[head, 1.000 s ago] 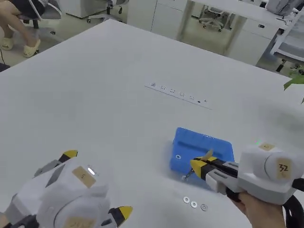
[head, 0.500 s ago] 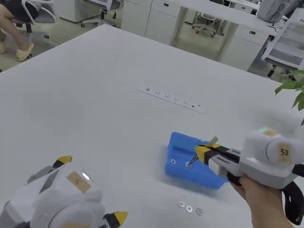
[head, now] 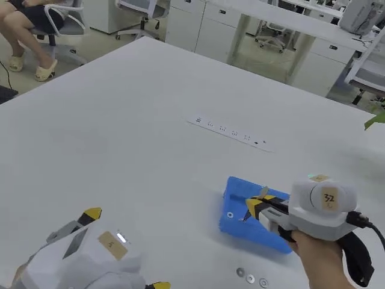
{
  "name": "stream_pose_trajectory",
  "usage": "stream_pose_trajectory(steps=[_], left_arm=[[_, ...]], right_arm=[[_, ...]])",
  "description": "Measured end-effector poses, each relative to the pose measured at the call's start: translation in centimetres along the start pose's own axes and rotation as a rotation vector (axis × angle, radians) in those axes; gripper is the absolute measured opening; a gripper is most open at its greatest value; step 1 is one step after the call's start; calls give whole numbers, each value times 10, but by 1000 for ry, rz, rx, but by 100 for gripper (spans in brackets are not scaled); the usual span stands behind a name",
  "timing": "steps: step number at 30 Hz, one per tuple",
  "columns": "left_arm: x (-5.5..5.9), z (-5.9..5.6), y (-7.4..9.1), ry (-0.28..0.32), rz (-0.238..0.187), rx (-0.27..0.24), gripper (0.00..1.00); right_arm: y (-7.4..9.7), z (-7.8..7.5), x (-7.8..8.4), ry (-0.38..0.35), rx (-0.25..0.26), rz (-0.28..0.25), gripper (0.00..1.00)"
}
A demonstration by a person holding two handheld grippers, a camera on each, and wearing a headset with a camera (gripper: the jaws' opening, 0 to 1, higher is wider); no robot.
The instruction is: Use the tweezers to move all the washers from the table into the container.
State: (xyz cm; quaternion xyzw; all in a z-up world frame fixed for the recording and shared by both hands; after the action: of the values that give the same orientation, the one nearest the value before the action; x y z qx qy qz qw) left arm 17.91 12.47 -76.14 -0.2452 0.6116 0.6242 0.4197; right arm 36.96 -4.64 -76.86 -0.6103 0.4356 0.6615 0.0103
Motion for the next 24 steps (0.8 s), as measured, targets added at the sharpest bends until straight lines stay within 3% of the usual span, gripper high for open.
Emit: stream_pose_trajectory(steps=[3, 13, 24], left_arm=[[1, 0, 0, 1, 7, -1, 91], [0, 2, 0, 7, -1, -8, 91], [1, 2, 0, 6, 2, -14, 90]], right_arm=[[-2, 0, 3, 14, 2, 8, 1], [-3, -3, 10, -55, 1, 2, 2], [-7, 2, 20, -35, 6, 28, 2]])
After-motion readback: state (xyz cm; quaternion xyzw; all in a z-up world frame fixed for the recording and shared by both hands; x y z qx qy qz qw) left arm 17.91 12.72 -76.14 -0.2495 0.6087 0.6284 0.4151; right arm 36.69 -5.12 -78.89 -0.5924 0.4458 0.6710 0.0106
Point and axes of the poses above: the centre of the closed fingertips' face, and the gripper's own axes: y roughly backward along the fingers, z roughly to its left, x roughly out of its underside, the point moved 5 cm from there along y, roughly backward along the fingers, and after that the axes turned 5 degrees about y, right-handed, at the moved point
